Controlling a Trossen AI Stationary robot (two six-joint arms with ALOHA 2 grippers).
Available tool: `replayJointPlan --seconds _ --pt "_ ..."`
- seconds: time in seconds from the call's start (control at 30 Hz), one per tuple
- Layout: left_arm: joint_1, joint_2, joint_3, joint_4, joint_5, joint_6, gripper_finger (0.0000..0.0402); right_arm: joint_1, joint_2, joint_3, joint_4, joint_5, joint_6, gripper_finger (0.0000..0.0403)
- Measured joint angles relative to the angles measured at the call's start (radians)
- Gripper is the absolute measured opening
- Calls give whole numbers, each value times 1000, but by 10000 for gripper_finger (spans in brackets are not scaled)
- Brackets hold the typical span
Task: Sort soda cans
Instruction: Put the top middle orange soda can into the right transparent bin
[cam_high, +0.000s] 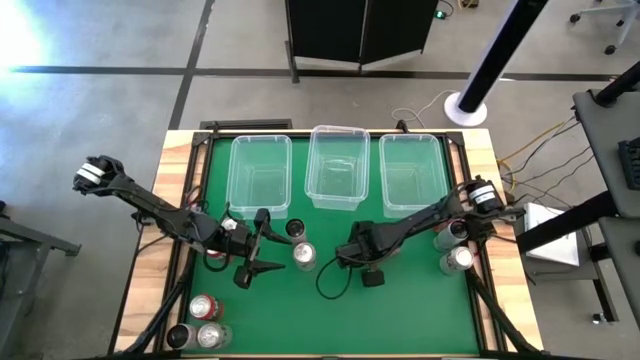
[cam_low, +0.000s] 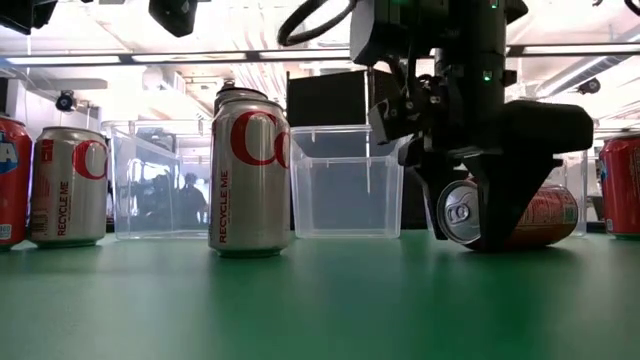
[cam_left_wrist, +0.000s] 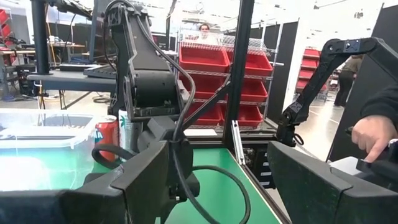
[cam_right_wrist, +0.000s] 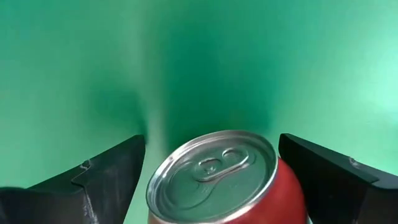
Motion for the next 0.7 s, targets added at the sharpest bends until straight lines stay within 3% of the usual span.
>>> replayJointPlan --seconds 0.27,0.37,0.7 --pt "0 0 0 -6 0 11 259 17 -10 54 -96 24 -189 364" --pt "0 0 0 -7 -1 11 259 19 -10 56 -155 -12 -235 364" --pt "0 0 0 -1 -3 43 259 16 31 -12 -105 -37 -265 361"
